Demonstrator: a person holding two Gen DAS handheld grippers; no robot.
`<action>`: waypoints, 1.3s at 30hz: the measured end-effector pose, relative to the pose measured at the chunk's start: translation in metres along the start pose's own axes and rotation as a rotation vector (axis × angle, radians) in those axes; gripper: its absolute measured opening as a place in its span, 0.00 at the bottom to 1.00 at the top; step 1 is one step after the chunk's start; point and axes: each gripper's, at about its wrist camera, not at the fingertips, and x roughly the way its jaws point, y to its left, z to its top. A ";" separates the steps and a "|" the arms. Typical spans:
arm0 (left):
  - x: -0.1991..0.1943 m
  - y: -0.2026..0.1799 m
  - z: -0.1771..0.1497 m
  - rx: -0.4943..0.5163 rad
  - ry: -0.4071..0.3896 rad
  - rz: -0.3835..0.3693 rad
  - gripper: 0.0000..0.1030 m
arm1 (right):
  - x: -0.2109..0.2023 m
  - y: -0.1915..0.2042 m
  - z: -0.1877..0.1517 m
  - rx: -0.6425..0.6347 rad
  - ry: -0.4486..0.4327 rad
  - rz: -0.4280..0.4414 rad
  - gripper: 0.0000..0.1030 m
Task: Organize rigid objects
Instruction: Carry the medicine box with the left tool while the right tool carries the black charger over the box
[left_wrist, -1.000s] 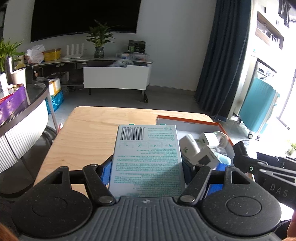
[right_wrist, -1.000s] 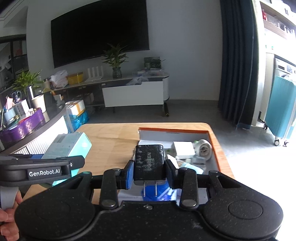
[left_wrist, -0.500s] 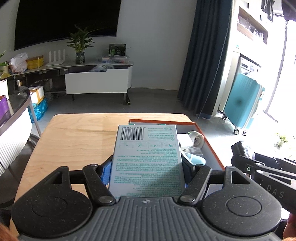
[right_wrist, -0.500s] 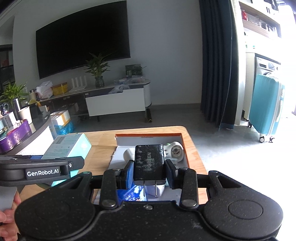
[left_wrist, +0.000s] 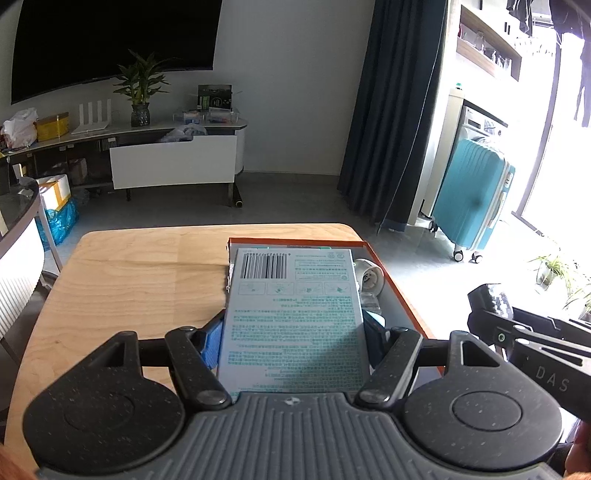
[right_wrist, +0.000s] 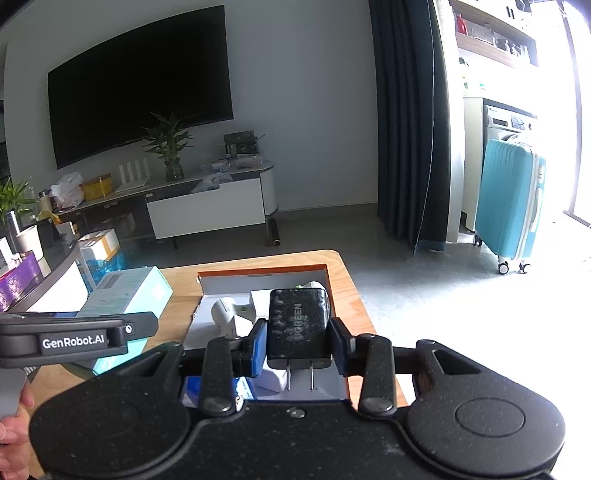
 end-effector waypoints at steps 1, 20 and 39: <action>0.000 0.000 0.000 -0.002 0.002 -0.003 0.69 | 0.001 -0.001 0.000 0.002 0.001 -0.001 0.42; 0.017 0.005 0.011 0.006 0.036 -0.003 0.69 | 0.028 -0.003 0.014 0.000 0.036 0.023 0.42; 0.028 0.002 0.021 0.022 0.045 -0.020 0.69 | 0.046 -0.004 0.036 -0.003 0.029 0.028 0.42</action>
